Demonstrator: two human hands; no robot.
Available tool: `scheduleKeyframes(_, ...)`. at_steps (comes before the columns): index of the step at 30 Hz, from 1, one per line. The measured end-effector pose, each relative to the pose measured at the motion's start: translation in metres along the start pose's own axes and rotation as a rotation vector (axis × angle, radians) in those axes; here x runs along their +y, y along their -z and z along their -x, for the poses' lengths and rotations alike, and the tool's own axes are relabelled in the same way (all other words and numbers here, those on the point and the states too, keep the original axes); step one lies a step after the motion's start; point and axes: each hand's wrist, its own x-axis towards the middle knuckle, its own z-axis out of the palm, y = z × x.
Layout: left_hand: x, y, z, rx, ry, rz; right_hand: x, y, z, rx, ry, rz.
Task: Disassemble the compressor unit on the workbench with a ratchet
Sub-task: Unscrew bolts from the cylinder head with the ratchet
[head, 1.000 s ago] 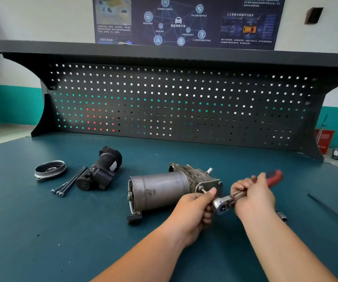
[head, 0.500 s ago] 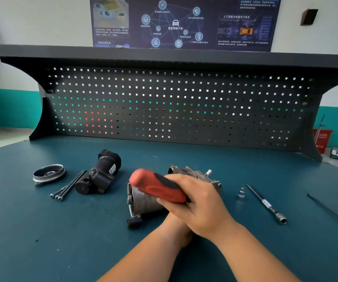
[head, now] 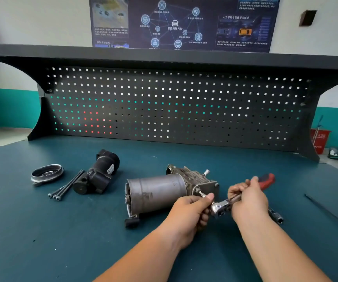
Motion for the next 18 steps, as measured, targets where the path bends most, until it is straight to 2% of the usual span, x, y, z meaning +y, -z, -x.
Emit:
scheduleKeyframes(2, 0.001, 0.0, 0.003, -0.001, -0.004, -0.025, 0.002, -0.003, 0.003, -0.064, 0.141, 0.099)
scheduleKeyframes(5, 0.002, 0.001, 0.006, -0.003, -0.007, -0.006, 0.005, -0.013, 0.024, -0.376, 0.493, 0.268)
scheduleKeyframes(7, 0.005, 0.0, 0.008, 0.01, -0.002, -0.014, 0.01, -0.016, 0.039, -0.561, 0.645, 0.371)
scheduleKeyframes(13, 0.007, 0.0, 0.006, 0.054, -0.029, -0.182, 0.009, -0.015, 0.046, -0.578, 0.754, 0.489)
scheduleKeyframes(18, 0.004, -0.002, 0.004, 0.029, -0.036, -0.182, 0.013, -0.013, 0.047, -0.603, 0.826, 0.618)
